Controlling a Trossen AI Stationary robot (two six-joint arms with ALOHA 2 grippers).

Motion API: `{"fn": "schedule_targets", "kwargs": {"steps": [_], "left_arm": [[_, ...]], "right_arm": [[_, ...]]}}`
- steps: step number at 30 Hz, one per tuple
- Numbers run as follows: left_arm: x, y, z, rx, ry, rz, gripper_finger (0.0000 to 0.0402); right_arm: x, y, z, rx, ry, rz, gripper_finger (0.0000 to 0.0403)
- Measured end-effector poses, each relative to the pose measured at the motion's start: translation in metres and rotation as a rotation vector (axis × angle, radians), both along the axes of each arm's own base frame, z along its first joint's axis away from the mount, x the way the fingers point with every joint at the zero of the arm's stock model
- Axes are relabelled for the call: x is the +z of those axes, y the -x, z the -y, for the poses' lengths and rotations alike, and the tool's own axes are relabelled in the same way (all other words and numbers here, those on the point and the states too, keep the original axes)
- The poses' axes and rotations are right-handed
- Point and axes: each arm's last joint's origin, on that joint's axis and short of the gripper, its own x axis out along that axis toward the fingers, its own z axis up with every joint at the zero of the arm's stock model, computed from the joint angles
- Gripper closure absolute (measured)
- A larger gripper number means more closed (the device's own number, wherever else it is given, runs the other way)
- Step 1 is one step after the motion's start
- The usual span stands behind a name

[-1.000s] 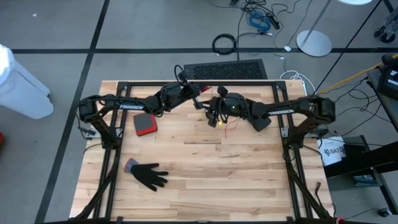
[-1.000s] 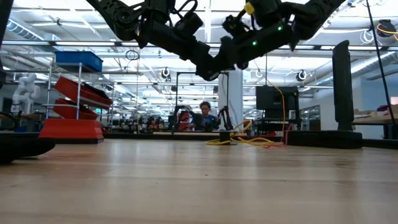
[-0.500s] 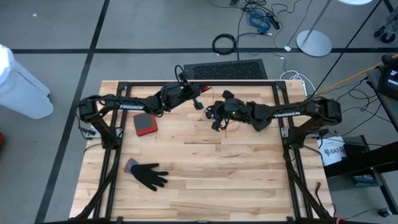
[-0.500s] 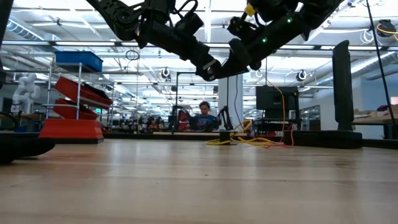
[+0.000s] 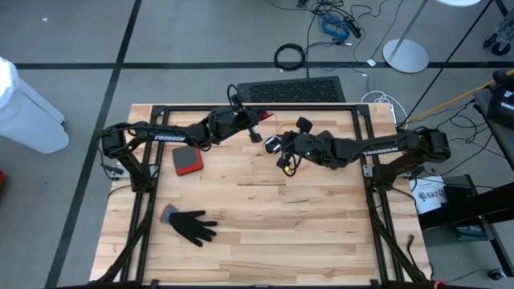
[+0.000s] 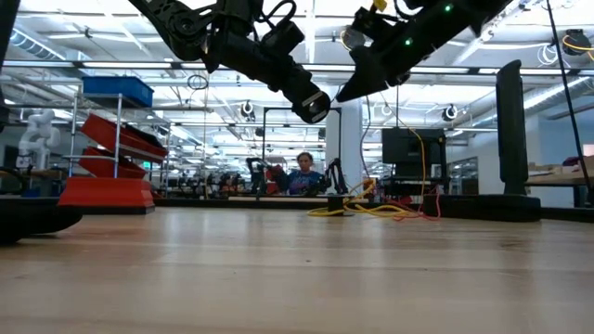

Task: Coil cords
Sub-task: Coil the red wire into the spool

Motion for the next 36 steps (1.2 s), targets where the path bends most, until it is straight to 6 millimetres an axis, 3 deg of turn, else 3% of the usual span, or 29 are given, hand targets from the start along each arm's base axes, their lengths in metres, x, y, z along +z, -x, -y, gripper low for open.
{"fn": "schedule_targets", "kwargs": {"steps": [15, 27, 36], "left_arm": [[0.0, 0.0, 0.0, -0.012, 0.001, 0.0, 0.0401], [-0.003, 0.0, 0.001, -0.029, 0.013, -0.027, 0.0401], [-0.003, -0.001, 0.001, -0.049, 0.017, -0.026, 0.0401]], "right_arm": [[0.002, 0.001, -0.019, -0.014, 0.08, -0.028, 0.0399], [0.006, 0.001, -0.021, -0.044, 0.117, -0.004, 0.0402], [0.017, -0.007, -0.024, 0.071, 0.148, 0.098, 0.0403]]}}
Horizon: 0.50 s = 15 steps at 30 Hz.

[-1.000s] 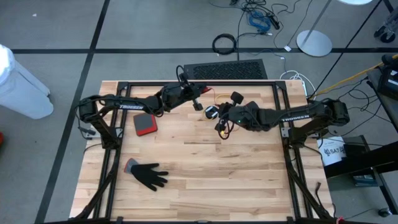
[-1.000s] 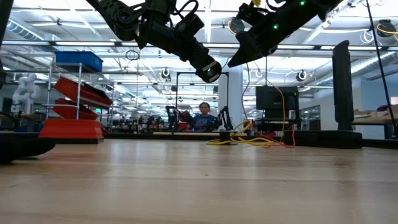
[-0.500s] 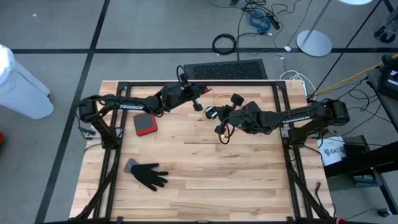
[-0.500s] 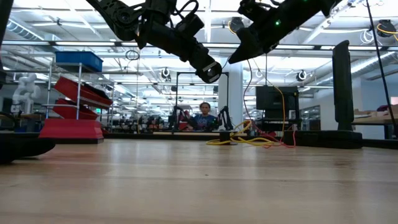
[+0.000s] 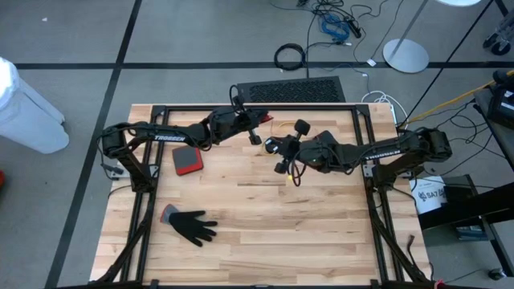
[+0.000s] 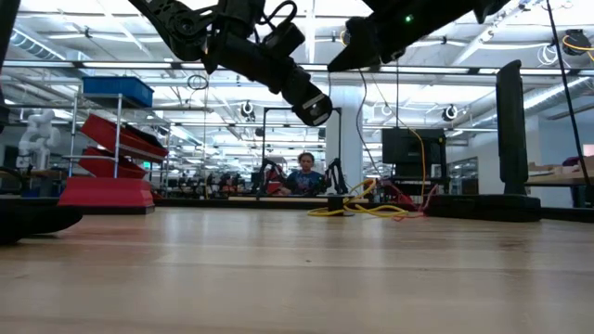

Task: Coil cords
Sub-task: Coil the red wire into the spool

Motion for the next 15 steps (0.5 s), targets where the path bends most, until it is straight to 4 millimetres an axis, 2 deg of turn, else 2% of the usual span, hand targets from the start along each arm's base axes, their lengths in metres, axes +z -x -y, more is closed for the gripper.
{"fn": "schedule_targets", "kwargs": {"steps": [9, 15], "left_arm": [[0.004, -0.002, 0.002, -0.063, 0.065, 0.086, 0.0401], [0.001, -0.002, 0.003, -0.076, 0.099, 0.068, 0.0401]], "right_arm": [[-0.017, -0.014, 0.011, -0.004, 0.087, -0.068, 0.0403], [-0.013, -0.018, 0.012, 0.021, 0.138, -0.029, 0.0403]]}}
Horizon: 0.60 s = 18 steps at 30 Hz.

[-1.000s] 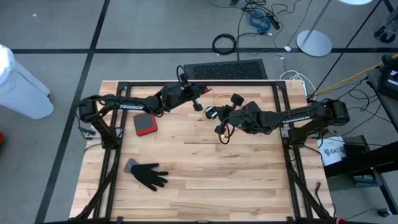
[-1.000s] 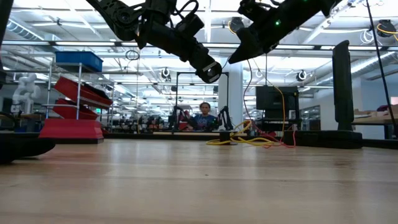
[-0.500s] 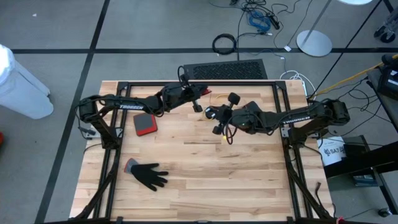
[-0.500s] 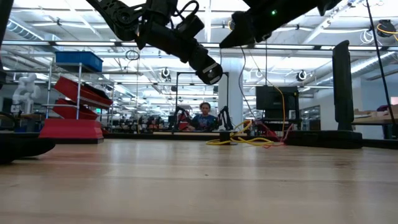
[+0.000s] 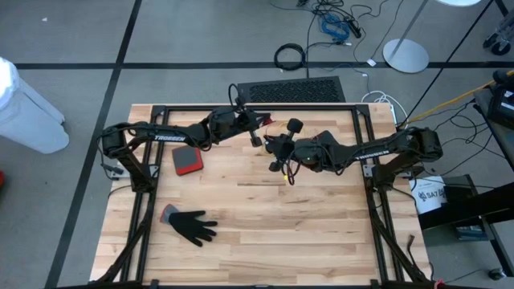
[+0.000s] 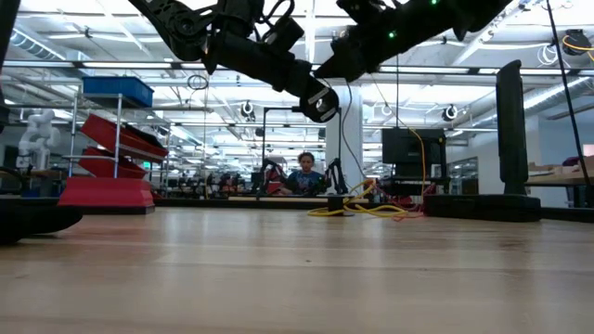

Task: Coil cords
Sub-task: Coil the red wire into the spool

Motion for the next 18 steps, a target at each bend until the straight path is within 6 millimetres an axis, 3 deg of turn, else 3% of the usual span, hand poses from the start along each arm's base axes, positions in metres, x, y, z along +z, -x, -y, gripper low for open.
{"fn": "schedule_targets", "kwargs": {"steps": [13, 18], "left_arm": [[0.004, -0.001, 0.002, -0.045, 0.035, 0.065, 0.0402], [0.006, -0.002, 0.003, -0.049, 0.029, 0.084, 0.0402]], "right_arm": [[-0.018, 0.007, 0.018, 0.044, -0.078, 0.038, 0.0403], [-0.025, 0.0, 0.021, 0.064, -0.082, 0.07, 0.0403]]}}
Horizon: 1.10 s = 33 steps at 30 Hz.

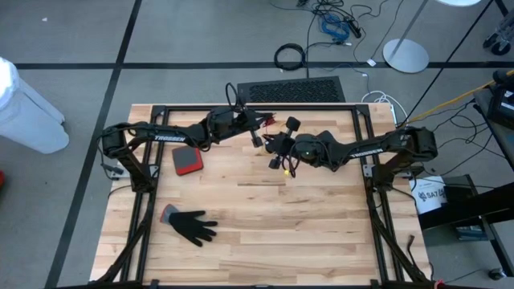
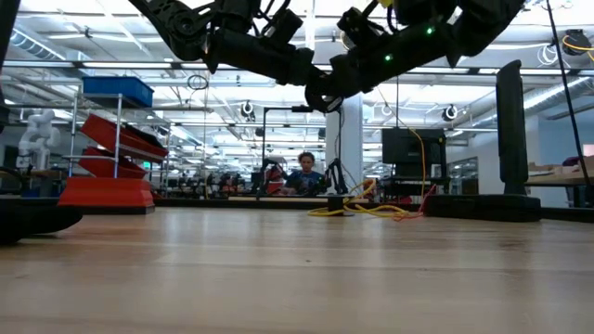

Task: Coil cords
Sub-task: Coil the red wire into the spool

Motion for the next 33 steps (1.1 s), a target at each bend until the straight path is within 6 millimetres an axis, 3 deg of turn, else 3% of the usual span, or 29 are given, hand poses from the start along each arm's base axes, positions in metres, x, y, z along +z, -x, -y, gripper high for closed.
{"fn": "schedule_targets", "kwargs": {"steps": [13, 33], "left_arm": [[0.002, -0.001, 0.004, -0.012, 0.041, 0.04, 0.0402], [0.008, -0.002, 0.007, -0.017, 0.048, 0.109, 0.0401]], "right_arm": [[-0.028, -0.017, 0.014, 0.022, -0.019, 0.045, 0.0403], [-0.028, -0.019, 0.022, 0.055, -0.038, 0.106, 0.0403]]}}
